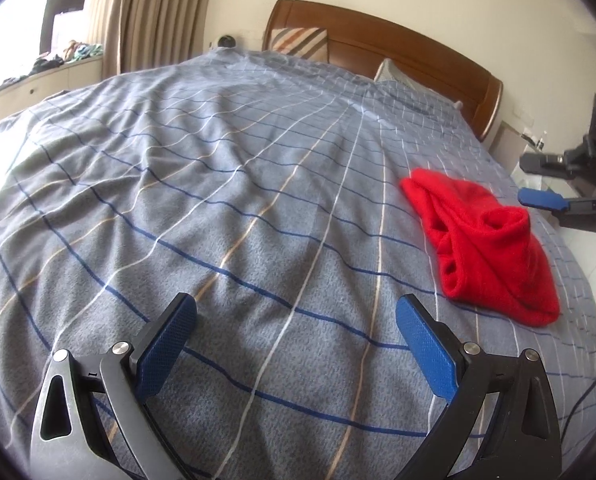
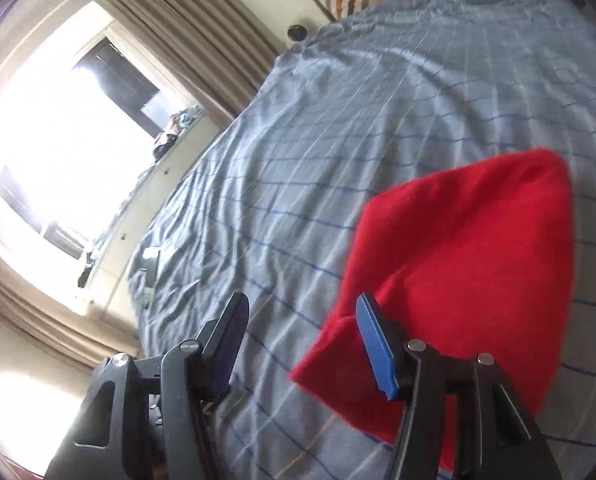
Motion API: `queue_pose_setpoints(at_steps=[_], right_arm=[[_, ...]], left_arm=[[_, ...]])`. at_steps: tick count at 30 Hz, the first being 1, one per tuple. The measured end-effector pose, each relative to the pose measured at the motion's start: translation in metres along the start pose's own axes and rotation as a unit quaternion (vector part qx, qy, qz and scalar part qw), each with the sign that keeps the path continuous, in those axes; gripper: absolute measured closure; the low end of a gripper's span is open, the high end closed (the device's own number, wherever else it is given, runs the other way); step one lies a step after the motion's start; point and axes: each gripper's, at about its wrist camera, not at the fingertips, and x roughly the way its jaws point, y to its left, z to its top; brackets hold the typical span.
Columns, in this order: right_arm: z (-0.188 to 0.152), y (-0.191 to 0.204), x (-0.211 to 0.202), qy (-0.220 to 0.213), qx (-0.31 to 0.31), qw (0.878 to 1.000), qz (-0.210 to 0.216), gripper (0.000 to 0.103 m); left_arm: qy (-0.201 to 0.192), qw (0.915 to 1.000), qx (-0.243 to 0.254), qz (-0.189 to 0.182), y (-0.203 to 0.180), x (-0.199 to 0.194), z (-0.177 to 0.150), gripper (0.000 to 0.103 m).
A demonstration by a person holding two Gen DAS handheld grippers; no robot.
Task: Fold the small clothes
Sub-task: 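Grasp the folded sweater's edge with the right gripper and fold it over, then open the right gripper and withdraw it from the sweater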
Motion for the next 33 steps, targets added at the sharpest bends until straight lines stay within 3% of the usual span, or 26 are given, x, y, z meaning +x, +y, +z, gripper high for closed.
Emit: queue_pose_setpoints(at_steps=[2, 4, 9, 14, 17, 21, 25, 27, 30, 33], right_arm=[[-0.008, -0.002, 0.003, 0.018, -0.035, 0.998, -0.049, 0.050], [-0.022, 0.003, 0.015, 0.036, -0.057, 0.996, -0.057, 0.059], [-0.059, 0.029, 0.059, 0.050, -0.100, 0.991, -0.071, 0.067], [-0.085, 0.053, 0.072, 0.042, -0.180, 0.972, -0.142, 0.067], [-0.080, 0.051, 0.053, 0.034, -0.163, 0.978, -0.129, 0.066], [-0.079, 0.048, 0.006, -0.016, -0.150, 0.981, -0.120, 0.057], [-0.087, 0.025, -0.030, -0.057, -0.114, 0.981, -0.149, 0.057], [-0.092, 0.006, -0.028, -0.043, -0.087, 0.982, -0.163, 0.057], [-0.106, -0.023, -0.003, 0.013, -0.038, 0.988, -0.151, 0.057], [-0.117, -0.018, -0.006, -0.009, -0.045, 0.986, -0.162, 0.057]], left_arm=[[0.000, 1.0000, 0.004, 0.001, -0.002, 0.000, -0.001, 0.003], [0.002, 0.9999, 0.012, 0.002, -0.005, 0.002, -0.003, 0.003], [0.003, 0.9993, 0.037, 0.008, -0.016, 0.004, -0.010, 0.003], [0.011, 0.9986, 0.050, 0.013, -0.020, 0.008, -0.013, 0.003], [0.013, 0.9985, 0.051, 0.012, -0.020, 0.008, -0.014, 0.003], [0.015, 0.9983, 0.054, 0.012, -0.021, 0.008, -0.014, 0.003], [0.018, 0.9982, 0.056, 0.012, -0.022, 0.010, -0.014, 0.003], [0.020, 0.9980, 0.059, 0.014, -0.024, 0.011, -0.015, 0.002], [0.021, 0.9972, 0.069, 0.021, -0.027, 0.013, -0.016, 0.002], [0.017, 0.9965, 0.077, 0.027, -0.029, 0.011, -0.020, 0.002]])
